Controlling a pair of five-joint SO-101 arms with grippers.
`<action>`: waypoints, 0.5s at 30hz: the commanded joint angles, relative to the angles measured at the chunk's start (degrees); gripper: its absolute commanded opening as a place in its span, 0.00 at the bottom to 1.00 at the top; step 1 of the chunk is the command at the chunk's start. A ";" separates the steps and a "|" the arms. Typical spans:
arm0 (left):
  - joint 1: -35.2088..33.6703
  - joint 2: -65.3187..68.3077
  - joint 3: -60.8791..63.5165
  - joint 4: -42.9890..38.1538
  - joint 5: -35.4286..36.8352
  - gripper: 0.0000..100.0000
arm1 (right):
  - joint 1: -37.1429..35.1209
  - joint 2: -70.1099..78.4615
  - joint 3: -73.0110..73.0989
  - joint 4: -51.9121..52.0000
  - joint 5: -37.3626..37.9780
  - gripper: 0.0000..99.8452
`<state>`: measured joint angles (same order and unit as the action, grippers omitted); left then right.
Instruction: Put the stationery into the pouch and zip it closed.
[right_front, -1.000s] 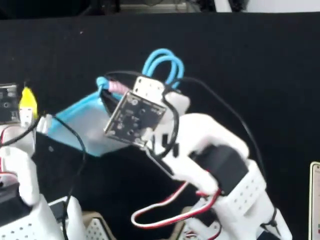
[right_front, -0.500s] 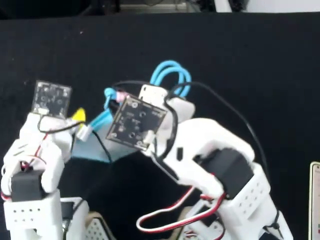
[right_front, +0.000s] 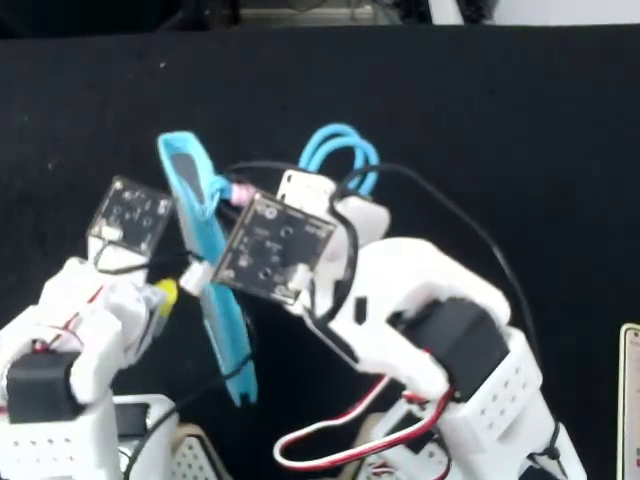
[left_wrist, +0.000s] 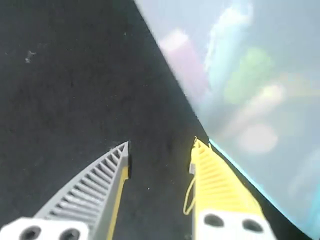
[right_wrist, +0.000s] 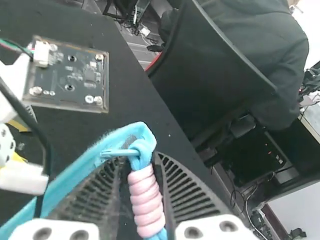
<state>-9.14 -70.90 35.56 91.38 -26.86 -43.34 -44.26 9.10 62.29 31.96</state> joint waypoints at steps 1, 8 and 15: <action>-1.36 -0.35 -9.19 4.84 -0.62 0.20 | 0.00 -1.89 -3.38 0.00 0.53 0.01; -2.51 -4.13 -19.38 9.49 4.48 0.20 | 0.00 -1.71 -3.38 0.00 0.53 0.01; 11.56 -15.82 -21.14 9.41 9.67 0.20 | 0.00 -1.63 -3.38 0.00 0.53 0.01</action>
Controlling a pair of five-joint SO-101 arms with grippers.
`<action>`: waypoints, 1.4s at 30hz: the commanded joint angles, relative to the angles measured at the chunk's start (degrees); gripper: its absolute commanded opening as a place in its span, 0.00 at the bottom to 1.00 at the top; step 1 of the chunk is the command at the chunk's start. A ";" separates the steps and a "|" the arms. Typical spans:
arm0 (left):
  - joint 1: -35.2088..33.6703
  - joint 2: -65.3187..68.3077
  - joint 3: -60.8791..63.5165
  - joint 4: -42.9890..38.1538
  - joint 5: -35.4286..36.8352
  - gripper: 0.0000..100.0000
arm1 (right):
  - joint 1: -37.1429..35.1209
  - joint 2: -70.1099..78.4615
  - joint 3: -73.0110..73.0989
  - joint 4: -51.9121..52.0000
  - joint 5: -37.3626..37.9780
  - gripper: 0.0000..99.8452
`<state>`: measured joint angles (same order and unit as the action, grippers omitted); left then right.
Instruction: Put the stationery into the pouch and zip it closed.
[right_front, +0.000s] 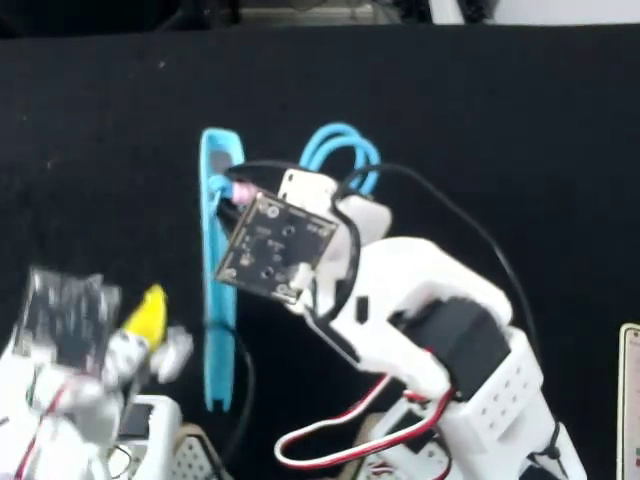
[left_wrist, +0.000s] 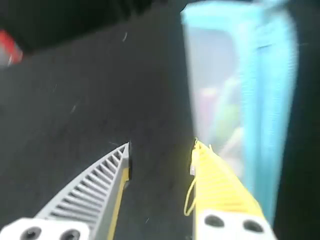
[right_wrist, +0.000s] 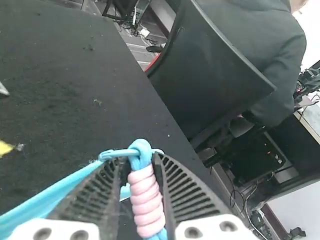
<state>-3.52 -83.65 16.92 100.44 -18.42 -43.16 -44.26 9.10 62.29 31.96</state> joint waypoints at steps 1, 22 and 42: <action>8.13 -4.31 -2.07 0.35 1.67 0.20 | -0.18 -1.63 -3.38 0.00 0.53 0.01; 22.81 -7.47 24.31 -17.58 10.37 0.27 | -0.18 -1.54 -3.38 0.00 0.53 0.01; 23.87 -8.09 37.05 -26.11 -1.41 0.05 | -0.09 -4.35 2.15 -0.09 0.53 0.01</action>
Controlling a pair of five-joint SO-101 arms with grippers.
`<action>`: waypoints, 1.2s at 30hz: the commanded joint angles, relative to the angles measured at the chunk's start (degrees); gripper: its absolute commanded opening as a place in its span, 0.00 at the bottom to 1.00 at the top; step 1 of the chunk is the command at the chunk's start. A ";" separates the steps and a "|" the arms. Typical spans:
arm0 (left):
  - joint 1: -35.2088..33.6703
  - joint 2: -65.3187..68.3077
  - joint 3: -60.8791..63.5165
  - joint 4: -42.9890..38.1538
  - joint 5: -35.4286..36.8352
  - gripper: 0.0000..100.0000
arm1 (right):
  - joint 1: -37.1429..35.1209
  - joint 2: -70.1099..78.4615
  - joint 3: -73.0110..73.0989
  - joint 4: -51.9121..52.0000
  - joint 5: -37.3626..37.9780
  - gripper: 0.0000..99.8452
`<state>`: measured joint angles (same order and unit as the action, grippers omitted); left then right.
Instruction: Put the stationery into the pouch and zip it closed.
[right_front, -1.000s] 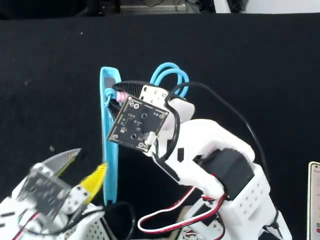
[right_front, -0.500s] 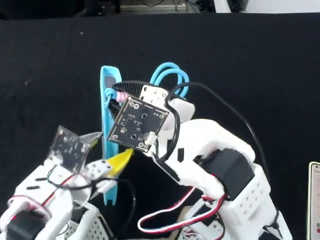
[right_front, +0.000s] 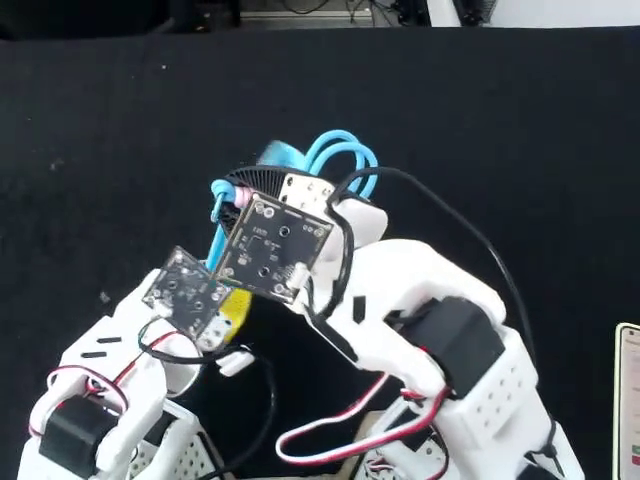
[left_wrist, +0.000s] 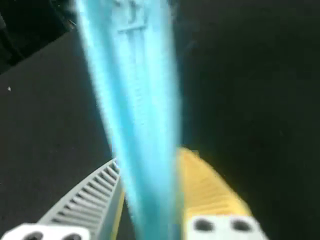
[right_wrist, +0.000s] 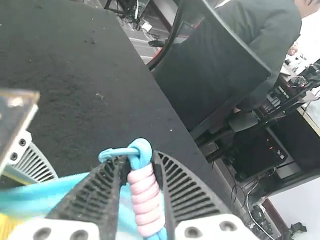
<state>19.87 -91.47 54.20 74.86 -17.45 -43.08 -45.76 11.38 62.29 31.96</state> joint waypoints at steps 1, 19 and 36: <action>0.48 -0.26 -0.31 -0.53 -2.46 0.06 | -0.18 -3.74 0.48 -0.09 0.53 0.01; -9.01 -0.26 -3.74 2.73 -2.64 0.03 | 17.58 -20.53 34.86 -13.98 -2.11 0.01; -1.63 -8.00 -1.01 6.68 -2.29 0.03 | 22.68 -25.27 60.35 -48.18 -13.89 0.01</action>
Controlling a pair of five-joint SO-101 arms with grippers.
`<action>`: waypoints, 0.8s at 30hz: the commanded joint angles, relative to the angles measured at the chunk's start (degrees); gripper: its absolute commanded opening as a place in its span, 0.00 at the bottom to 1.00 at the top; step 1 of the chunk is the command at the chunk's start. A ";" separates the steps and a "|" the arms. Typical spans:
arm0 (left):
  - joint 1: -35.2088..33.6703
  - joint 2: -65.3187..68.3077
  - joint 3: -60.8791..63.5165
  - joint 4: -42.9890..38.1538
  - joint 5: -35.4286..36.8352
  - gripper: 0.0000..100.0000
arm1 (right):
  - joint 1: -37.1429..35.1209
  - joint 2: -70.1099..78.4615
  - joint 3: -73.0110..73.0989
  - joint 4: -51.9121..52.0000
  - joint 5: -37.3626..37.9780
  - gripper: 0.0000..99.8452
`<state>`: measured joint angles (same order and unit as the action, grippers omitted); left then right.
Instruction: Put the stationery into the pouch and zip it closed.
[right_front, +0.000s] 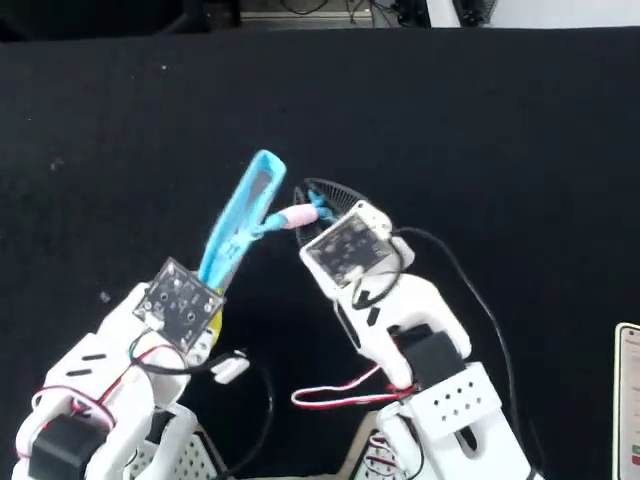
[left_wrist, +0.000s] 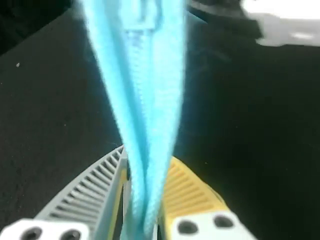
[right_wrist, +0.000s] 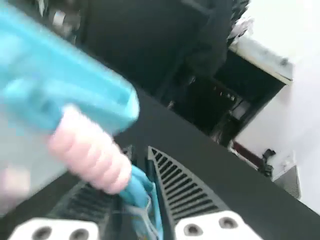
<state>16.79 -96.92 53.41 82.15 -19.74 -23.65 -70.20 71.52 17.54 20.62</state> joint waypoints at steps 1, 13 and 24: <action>1.54 -3.52 0.22 -1.05 0.00 0.03 | 3.87 -0.84 0.75 -3.60 -3.43 0.01; 1.45 -1.32 0.84 -3.25 -0.18 0.03 | -3.34 -7.87 -23.60 47.12 -3.69 0.18; 1.71 -0.35 2.59 -2.90 0.00 0.03 | -16.62 -8.22 -34.95 53.27 5.45 0.17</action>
<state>18.11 -98.07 55.87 79.87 -19.74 -39.12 -78.81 39.87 73.45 23.34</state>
